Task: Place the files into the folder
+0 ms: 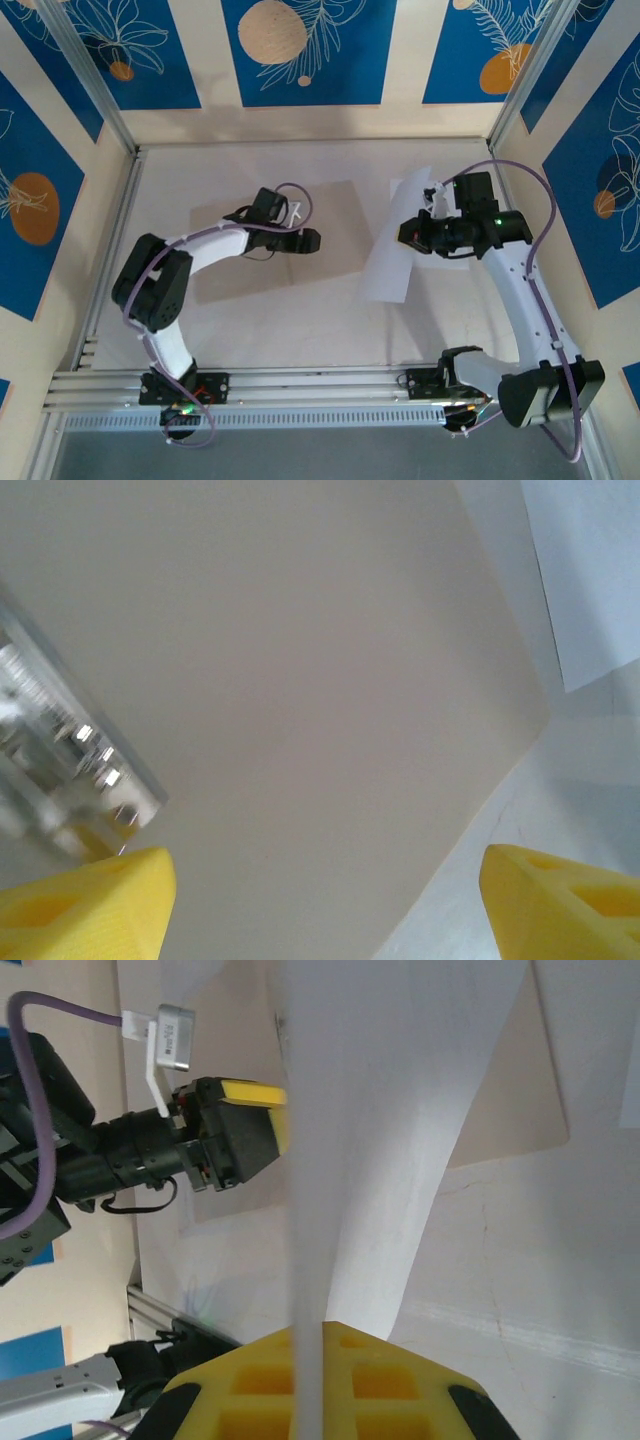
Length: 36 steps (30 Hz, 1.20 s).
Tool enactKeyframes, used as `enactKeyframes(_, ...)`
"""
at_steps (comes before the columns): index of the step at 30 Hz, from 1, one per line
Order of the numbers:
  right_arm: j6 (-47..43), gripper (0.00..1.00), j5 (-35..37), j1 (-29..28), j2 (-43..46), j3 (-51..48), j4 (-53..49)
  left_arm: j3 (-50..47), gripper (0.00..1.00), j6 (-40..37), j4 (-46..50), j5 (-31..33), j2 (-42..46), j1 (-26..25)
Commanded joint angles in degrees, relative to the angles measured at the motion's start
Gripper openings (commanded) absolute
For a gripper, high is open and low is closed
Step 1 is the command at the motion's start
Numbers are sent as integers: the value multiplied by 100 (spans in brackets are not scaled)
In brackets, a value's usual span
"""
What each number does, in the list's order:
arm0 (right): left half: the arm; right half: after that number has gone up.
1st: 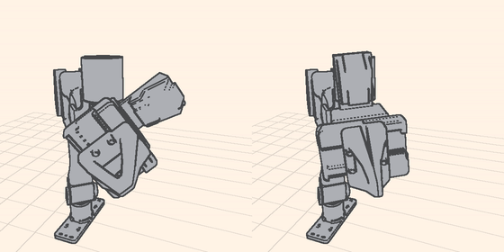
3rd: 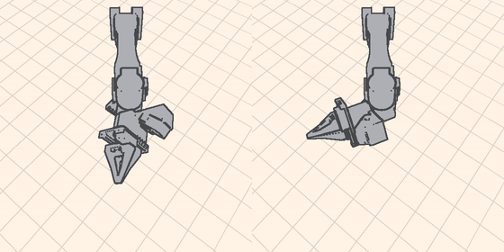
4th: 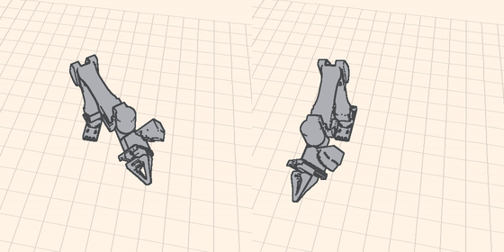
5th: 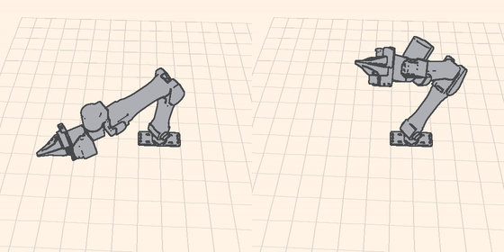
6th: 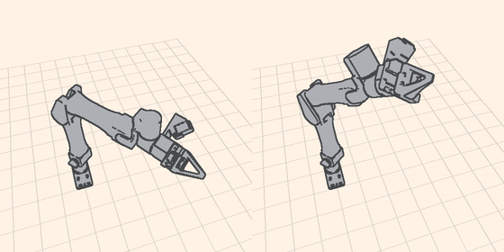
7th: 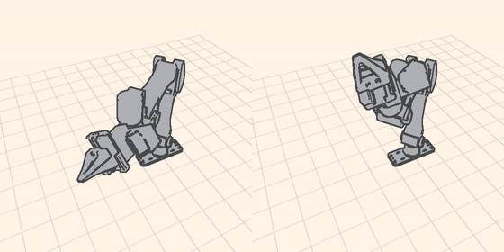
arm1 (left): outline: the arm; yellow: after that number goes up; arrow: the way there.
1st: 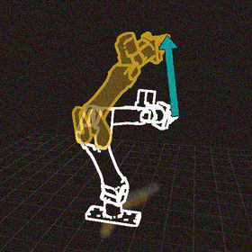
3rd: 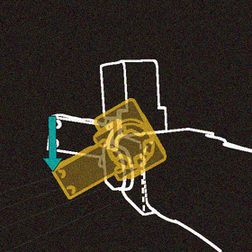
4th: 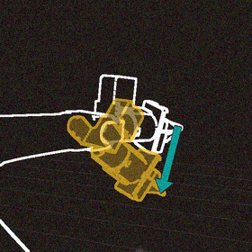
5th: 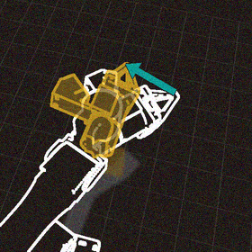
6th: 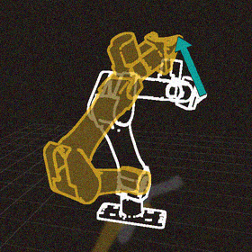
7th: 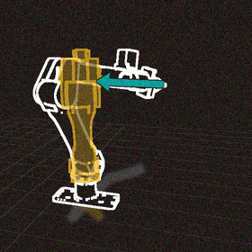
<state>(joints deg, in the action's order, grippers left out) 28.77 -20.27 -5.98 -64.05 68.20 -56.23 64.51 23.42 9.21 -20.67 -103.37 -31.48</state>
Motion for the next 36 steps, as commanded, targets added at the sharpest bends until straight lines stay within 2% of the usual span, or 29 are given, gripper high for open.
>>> enactKeyframes(1,84,0,-8,258,336,87,-72,432,79,-141,22,240,-563,-294)
enactKeyframes(9,-7,0,-59,975,799,237,-248,1258,79,-289,369,515,-1401,-821)
enactKeyframes(14,-111,0,-82,1242,979,315,-225,1196,79,-329,262,267,-1528,-1067)
enactKeyframes(28,-167,0,-678,1537,1018,320,-178,194,74,-943,230,-444,-796,-1432)
enactKeyframes(32,-62,0,-1013,1506,1038,194,98,-5,75,-705,-39,-672,-506,-1531)
enactKeyframes(36,67,0,-1169,1395,1060,110,408,-21,78,-474,-162,-563,-134,-1501)
